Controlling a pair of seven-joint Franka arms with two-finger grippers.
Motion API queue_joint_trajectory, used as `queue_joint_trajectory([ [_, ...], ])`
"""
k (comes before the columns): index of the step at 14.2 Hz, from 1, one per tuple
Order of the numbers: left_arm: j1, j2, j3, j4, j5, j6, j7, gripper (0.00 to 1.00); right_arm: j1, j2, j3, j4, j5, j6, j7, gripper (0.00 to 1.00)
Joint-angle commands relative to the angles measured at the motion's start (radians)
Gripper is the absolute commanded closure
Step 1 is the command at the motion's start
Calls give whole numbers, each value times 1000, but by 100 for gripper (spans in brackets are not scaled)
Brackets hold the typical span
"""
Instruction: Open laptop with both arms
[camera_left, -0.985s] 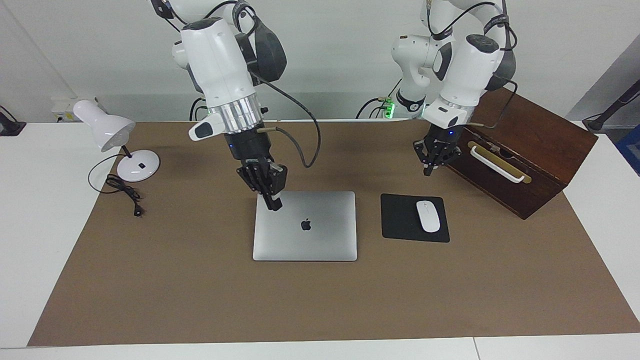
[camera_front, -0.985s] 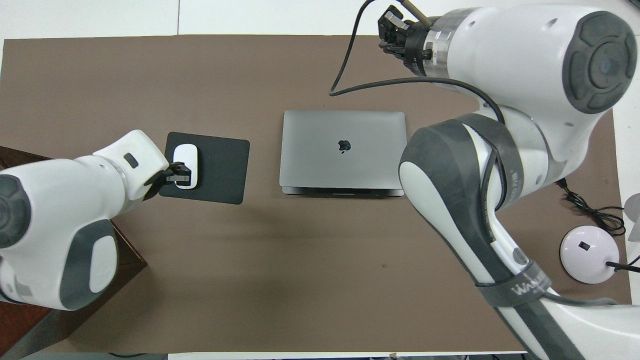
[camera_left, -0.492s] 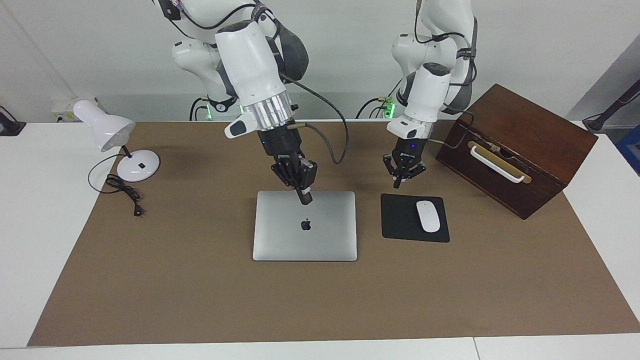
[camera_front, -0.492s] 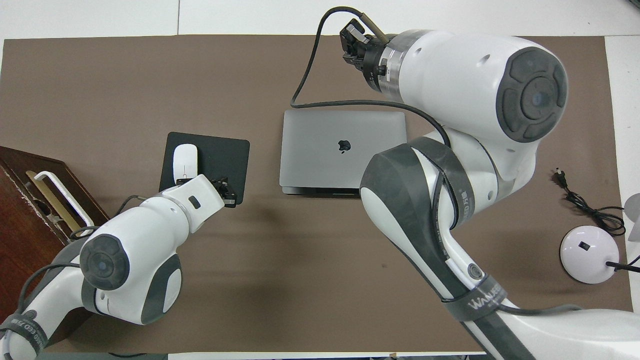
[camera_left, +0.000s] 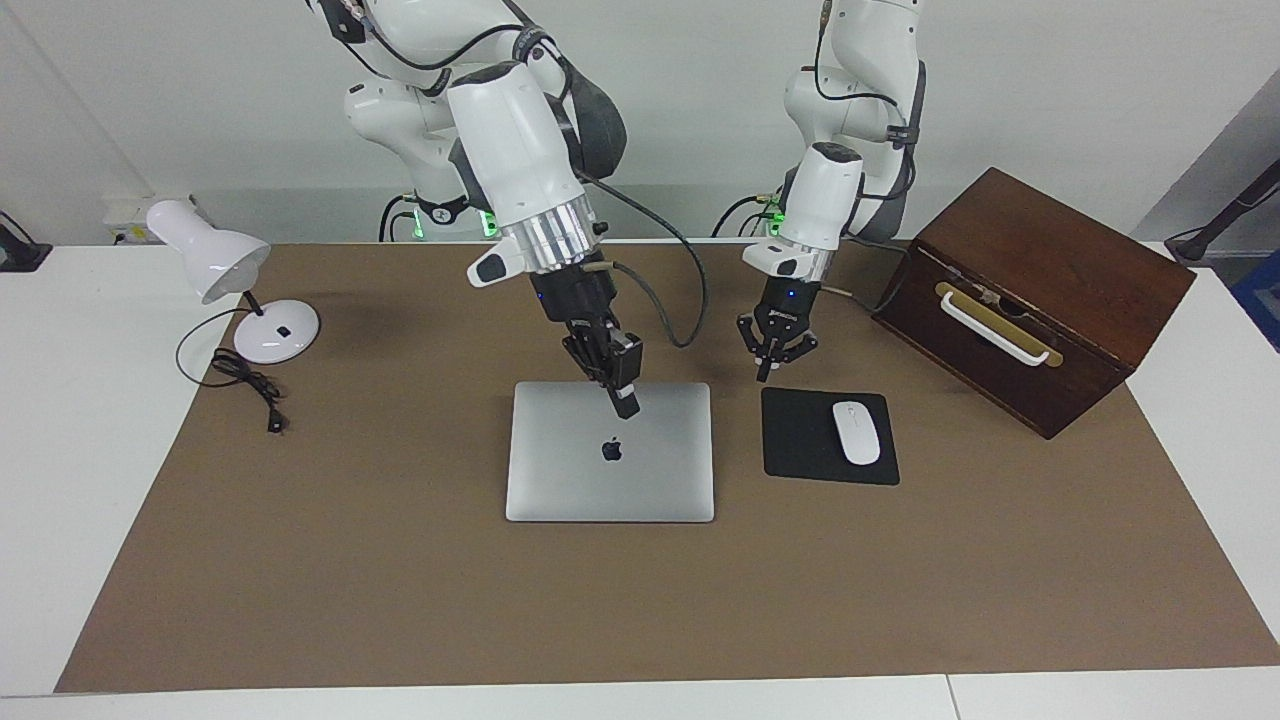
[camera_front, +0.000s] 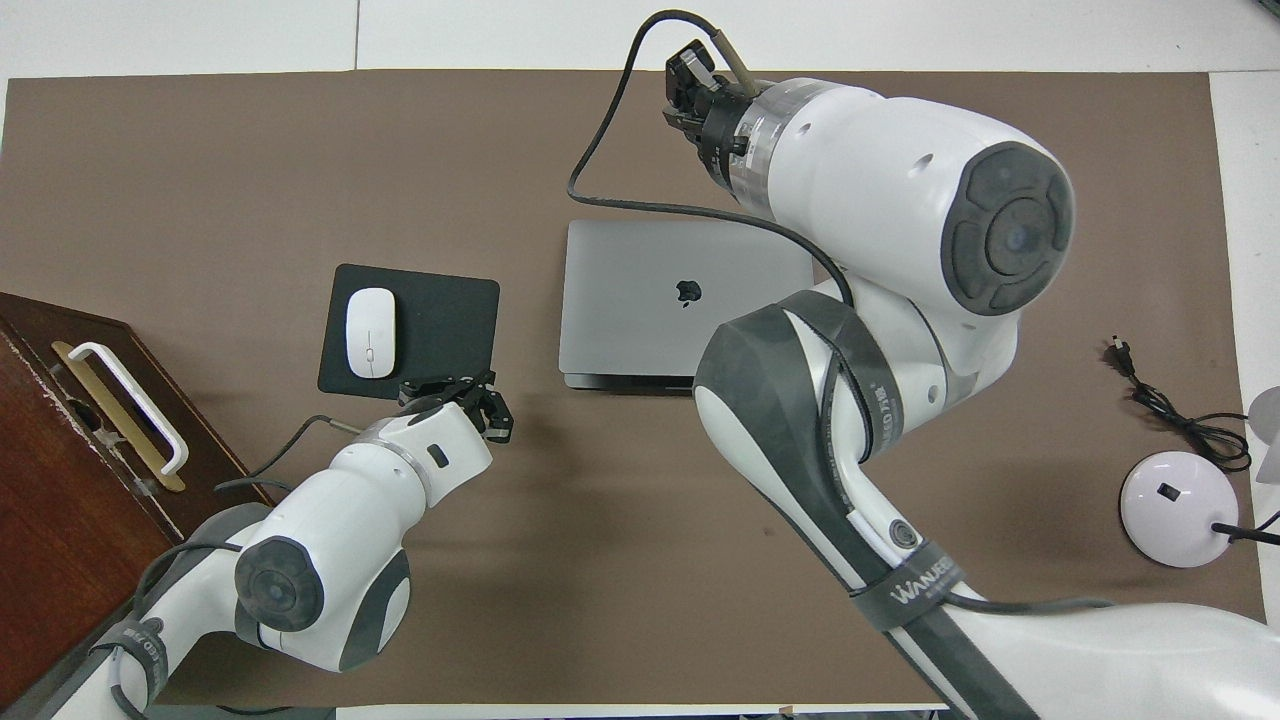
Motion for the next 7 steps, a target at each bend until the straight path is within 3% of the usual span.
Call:
queue_joint_trajectory([
  [1, -43, 59, 16, -44, -6, 158, 21, 100, 21, 8, -1, -24, -9, 85, 124, 100],
  [4, -73, 144, 15, -55, -8, 301, 20, 100, 19, 5, -1, -113, -9, 198, 181, 100],
  [7, -99, 173, 15, -50, -9, 331, 18, 100, 18, -24, -1, -220, -9, 261, 171, 100],
])
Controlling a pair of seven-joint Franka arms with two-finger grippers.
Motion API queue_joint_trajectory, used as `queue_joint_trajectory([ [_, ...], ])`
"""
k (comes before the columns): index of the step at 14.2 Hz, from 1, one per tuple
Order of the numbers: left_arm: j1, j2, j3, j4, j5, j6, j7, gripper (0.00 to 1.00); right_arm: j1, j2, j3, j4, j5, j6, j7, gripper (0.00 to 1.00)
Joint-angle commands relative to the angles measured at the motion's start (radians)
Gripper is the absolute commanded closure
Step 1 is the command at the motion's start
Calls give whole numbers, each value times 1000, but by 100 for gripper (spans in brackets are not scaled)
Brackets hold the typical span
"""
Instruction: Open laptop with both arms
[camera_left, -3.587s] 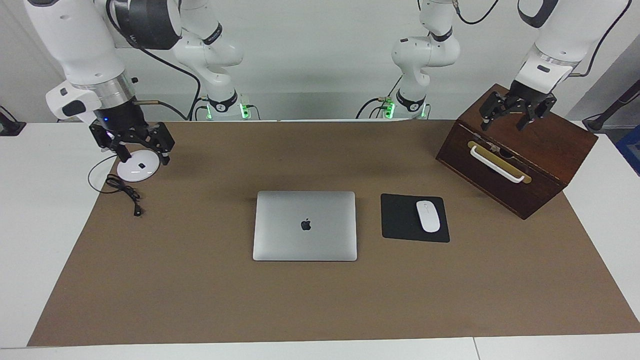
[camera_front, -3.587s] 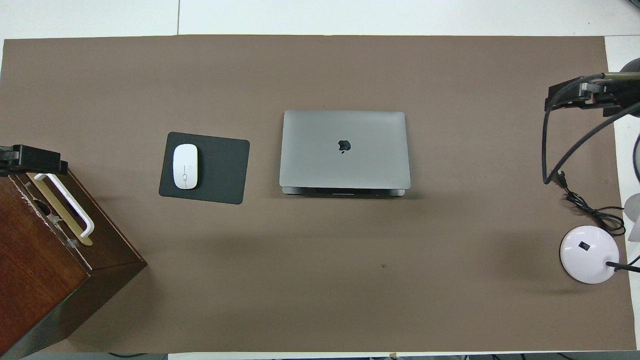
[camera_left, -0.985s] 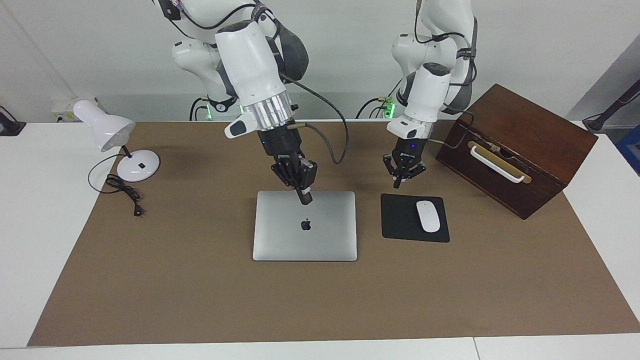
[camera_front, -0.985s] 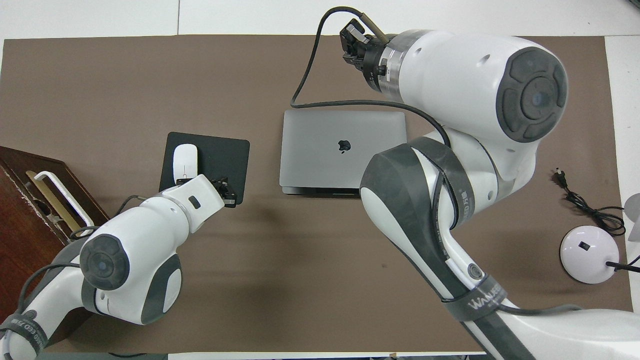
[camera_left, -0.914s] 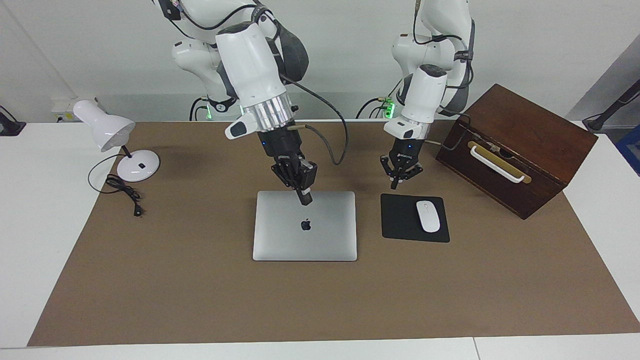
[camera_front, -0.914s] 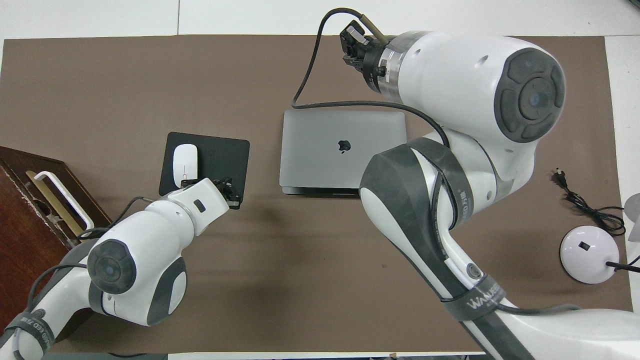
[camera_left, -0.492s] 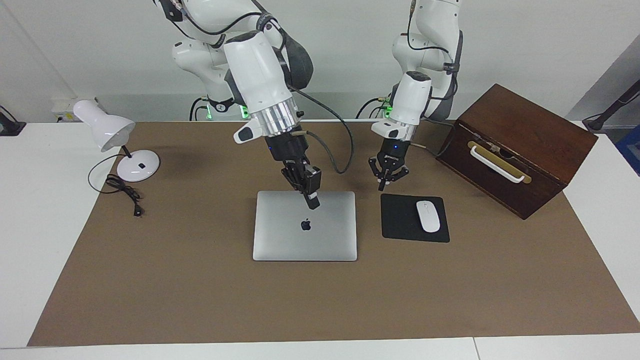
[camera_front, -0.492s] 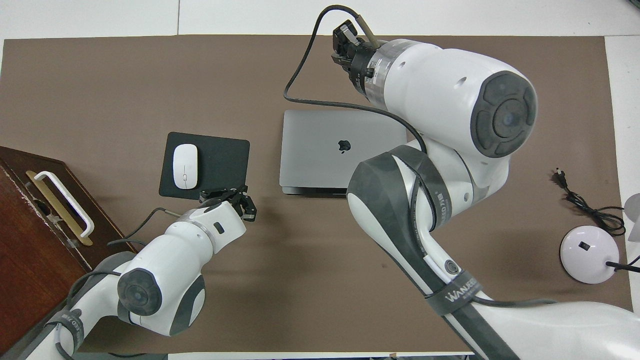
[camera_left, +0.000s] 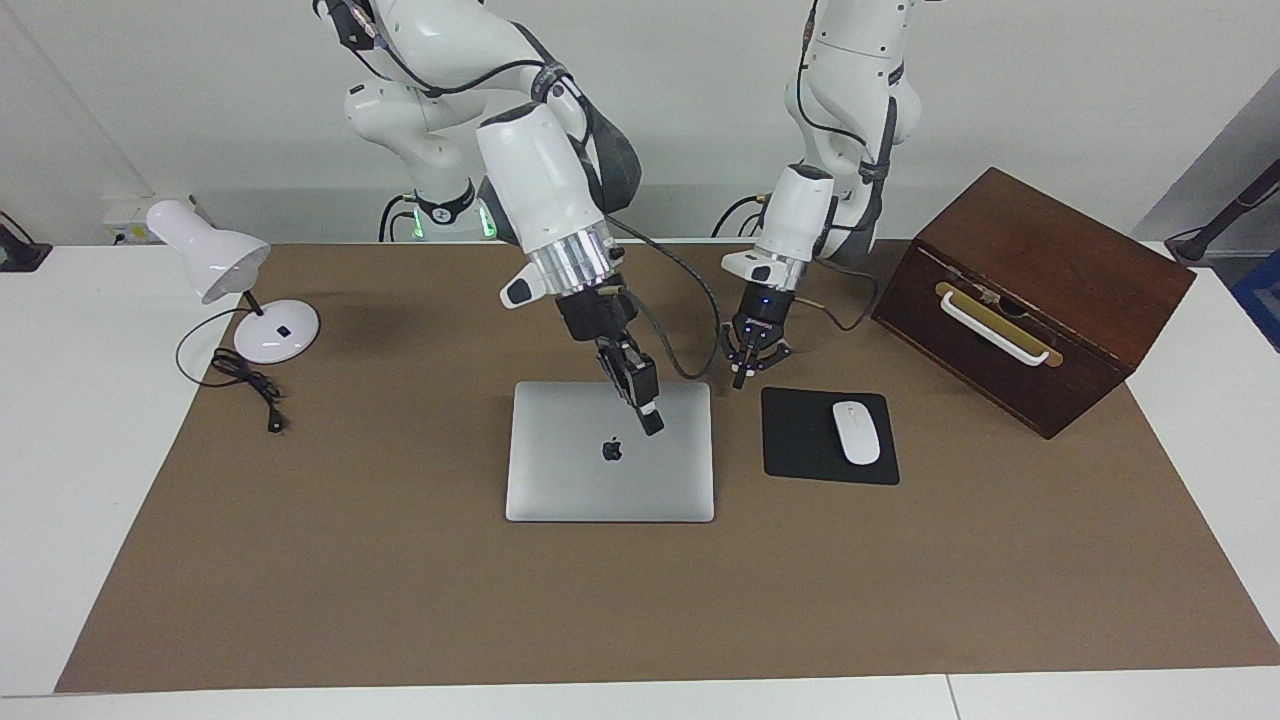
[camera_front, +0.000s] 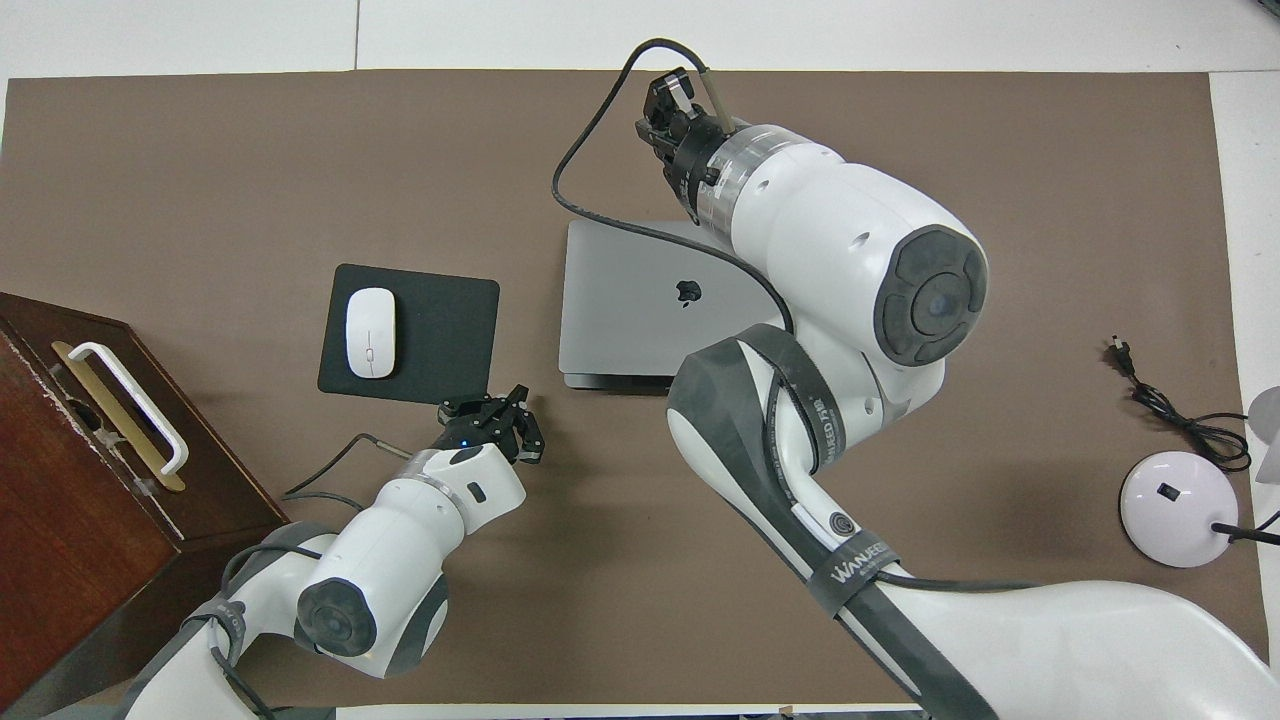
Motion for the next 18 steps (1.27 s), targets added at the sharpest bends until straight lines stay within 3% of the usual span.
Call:
queue_joint_trajectory([
  [1, -35, 15, 15, 0, -9, 37, 17, 100, -5, -47, 0, -107, -8, 43, 1, 100],
  [3, -39, 18, 15, 7, -8, 35, 15, 100, -9, -53, 0, -125, -8, 34, -66, 100],
  [4, -41, 21, 15, 13, -8, 35, 14, 100, -9, -53, 0, -125, -8, 24, -86, 90],
  [6, -45, 29, 15, 26, -8, 35, 12, 100, -4, -53, -1, -124, -8, 11, -97, 5],
  [7, -51, 32, 15, 33, -8, 35, 9, 100, -4, -56, -1, -124, -8, 7, -97, 0],
  [13, -68, 77, 14, 92, -8, 34, 1, 100, 36, -102, -6, -212, -7, 31, -8, 0],
  [18, -76, 103, 14, 121, -8, 35, -3, 100, 44, -82, -4, -329, -7, 287, 6, 0],
])
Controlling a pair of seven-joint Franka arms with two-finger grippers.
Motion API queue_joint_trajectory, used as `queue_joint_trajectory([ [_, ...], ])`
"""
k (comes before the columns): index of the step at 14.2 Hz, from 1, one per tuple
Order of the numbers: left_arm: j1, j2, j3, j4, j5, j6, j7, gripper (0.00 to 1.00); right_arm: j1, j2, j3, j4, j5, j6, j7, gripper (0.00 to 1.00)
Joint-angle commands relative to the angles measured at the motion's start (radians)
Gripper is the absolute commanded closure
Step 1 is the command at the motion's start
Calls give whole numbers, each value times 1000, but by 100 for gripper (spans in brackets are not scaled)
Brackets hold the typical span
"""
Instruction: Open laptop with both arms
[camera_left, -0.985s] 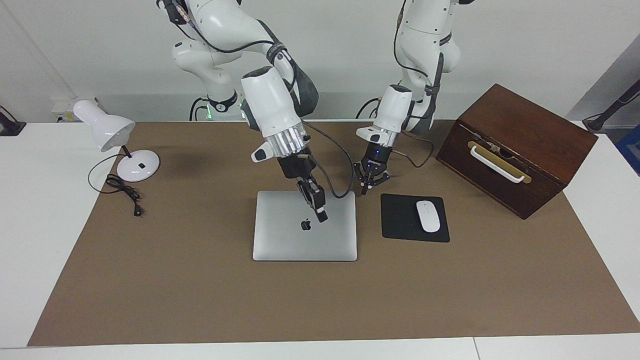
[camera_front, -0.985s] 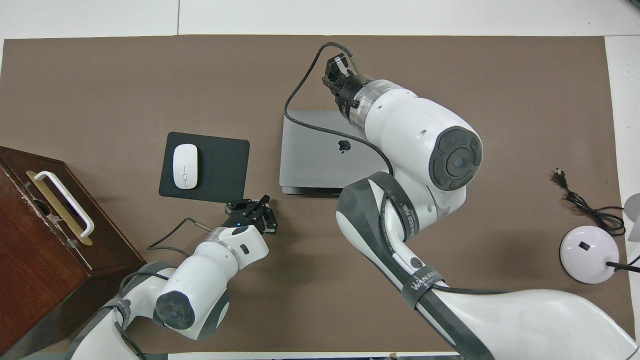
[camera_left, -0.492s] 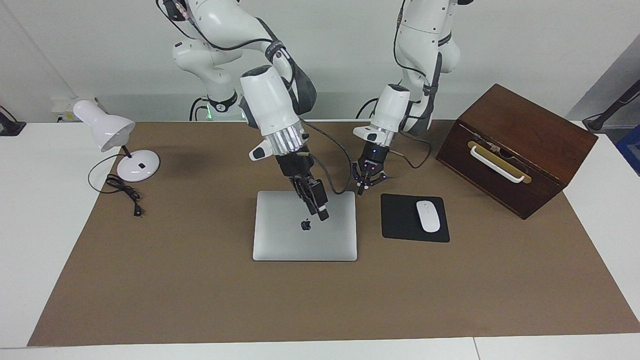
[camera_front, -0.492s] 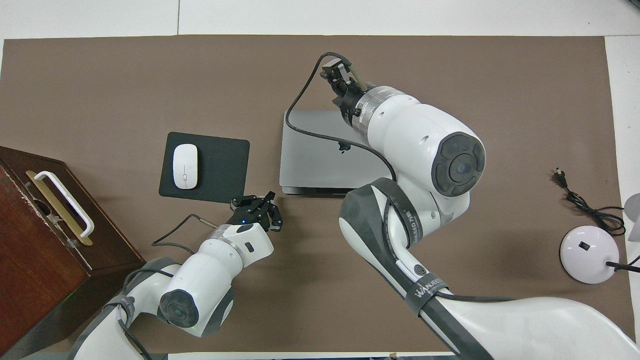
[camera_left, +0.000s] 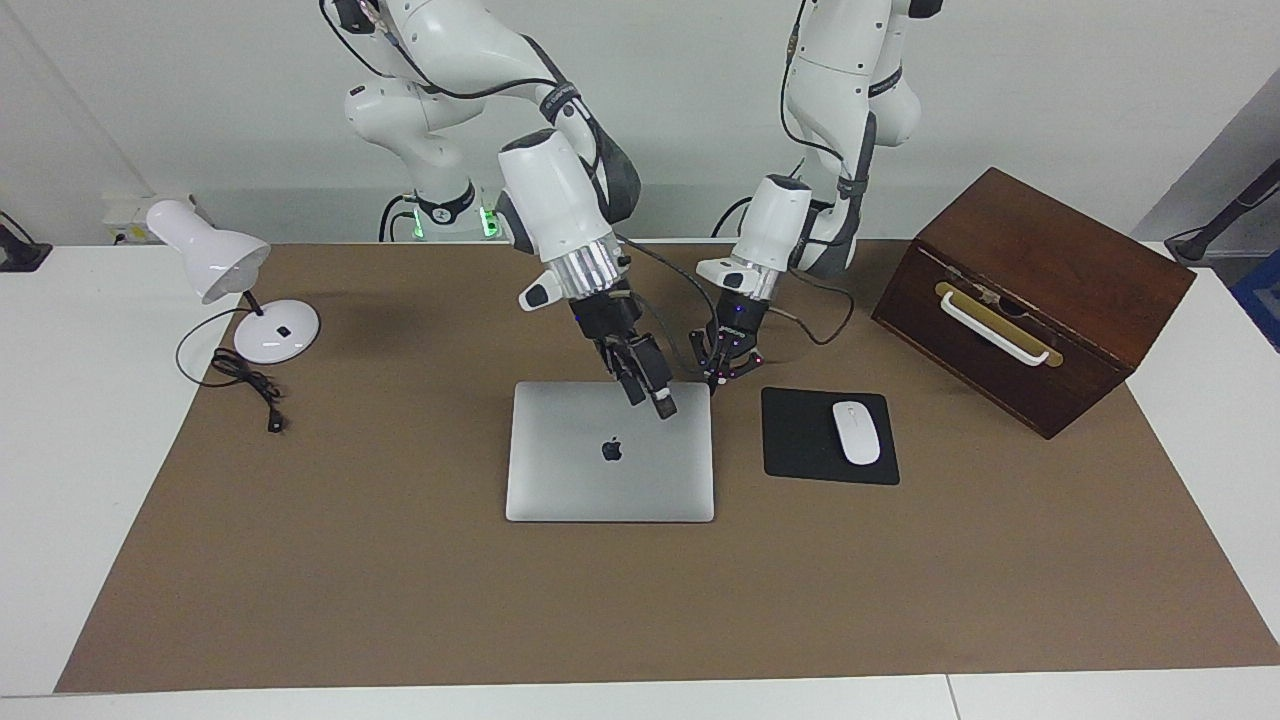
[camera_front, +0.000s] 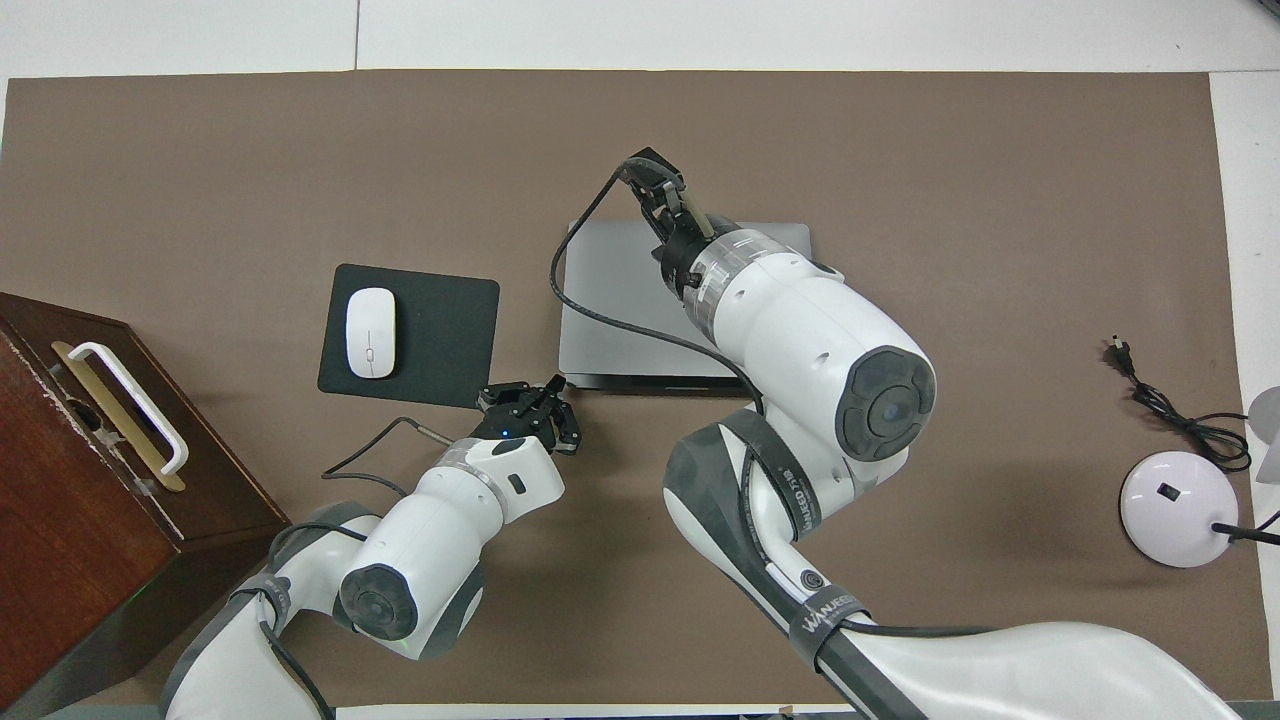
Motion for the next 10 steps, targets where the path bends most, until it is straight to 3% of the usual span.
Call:
queue_joint_trajectory([
  [1, -24, 29, 14, 30, -8, 18, -13, 100, 2, -13, -4, -90, -4, 112, 24, 0],
  [3, -24, 29, 14, 38, -8, 18, -15, 100, 0, -15, -3, -157, -2, 210, 24, 0],
  [10, -27, 65, 14, 73, -8, 18, -26, 100, 63, -76, -4, -271, 16, 213, 119, 0],
])
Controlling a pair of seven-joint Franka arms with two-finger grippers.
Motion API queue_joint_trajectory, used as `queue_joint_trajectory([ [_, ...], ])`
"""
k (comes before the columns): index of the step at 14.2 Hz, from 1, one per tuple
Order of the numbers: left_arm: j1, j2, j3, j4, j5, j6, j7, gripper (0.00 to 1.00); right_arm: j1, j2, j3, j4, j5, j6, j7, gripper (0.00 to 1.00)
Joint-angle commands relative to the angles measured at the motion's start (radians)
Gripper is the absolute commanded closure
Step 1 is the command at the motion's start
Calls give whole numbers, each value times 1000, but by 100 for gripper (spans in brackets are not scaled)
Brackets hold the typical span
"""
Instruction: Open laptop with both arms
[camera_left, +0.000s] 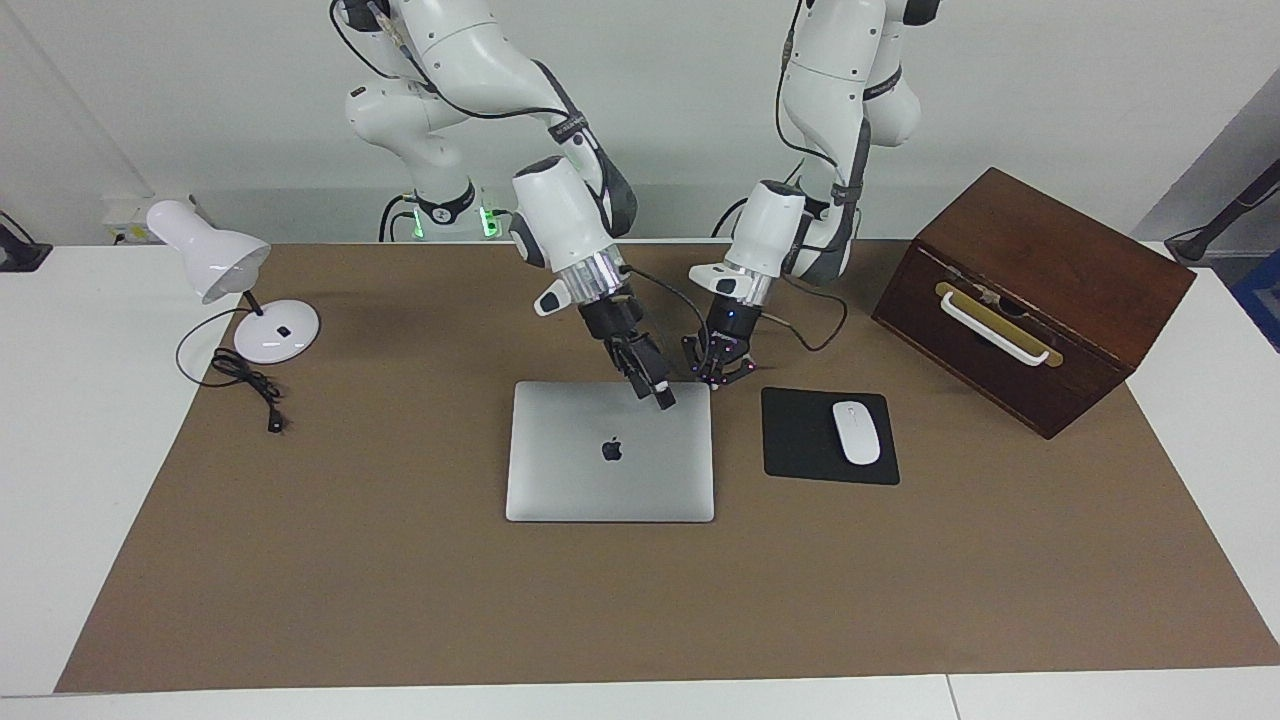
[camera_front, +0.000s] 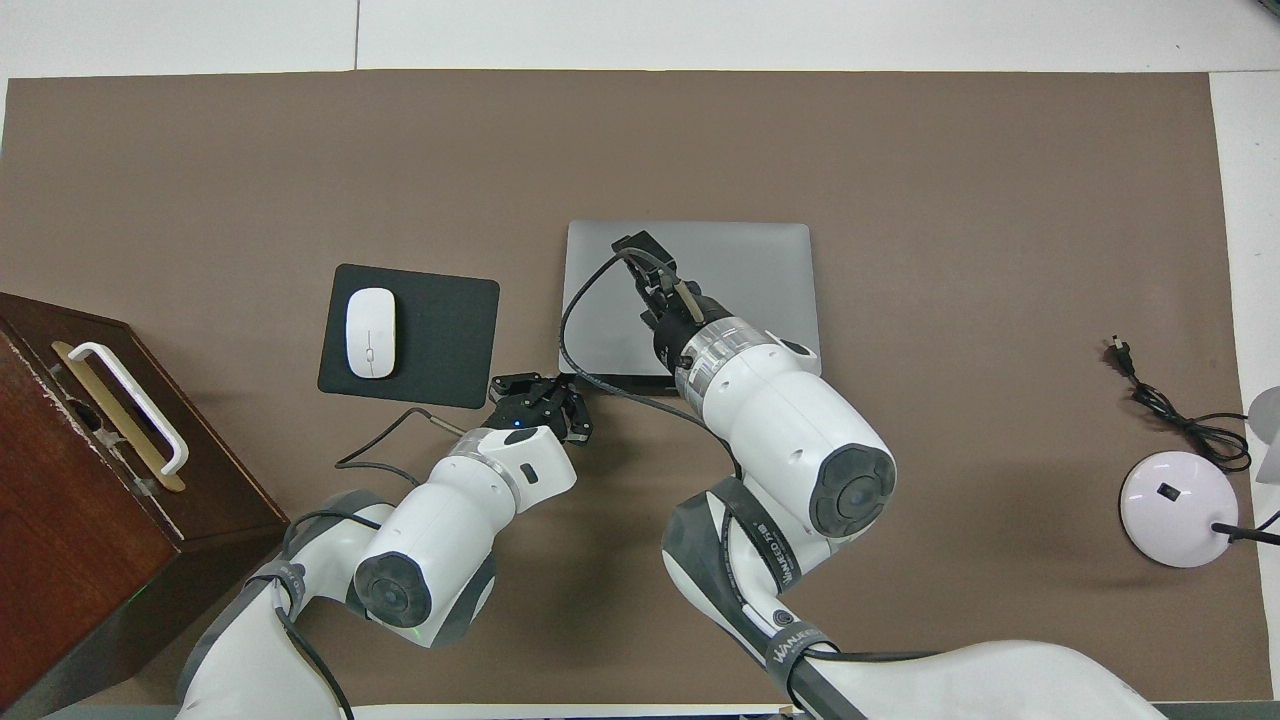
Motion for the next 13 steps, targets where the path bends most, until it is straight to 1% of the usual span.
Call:
queue_joint_trajectory([
  [1, -19, 29, 13, 28, -8, 18, -14, 100, 10, -80, -3, -87, 13, -3, 38, 0],
  [3, -19, 34, 13, 34, -8, 18, -16, 100, 10, -118, -1, -123, 13, -35, 40, 0],
  [5, -17, 46, 13, 47, -8, 18, -16, 100, 10, -145, -1, -151, 13, -37, 43, 0],
  [7, -16, 60, 13, 57, -8, 18, -16, 100, 10, -148, -1, -162, 13, -23, 54, 0],
  [13, -8, 75, 15, 68, -8, 18, -16, 100, 12, -148, 0, -251, 13, 113, 60, 0],
])
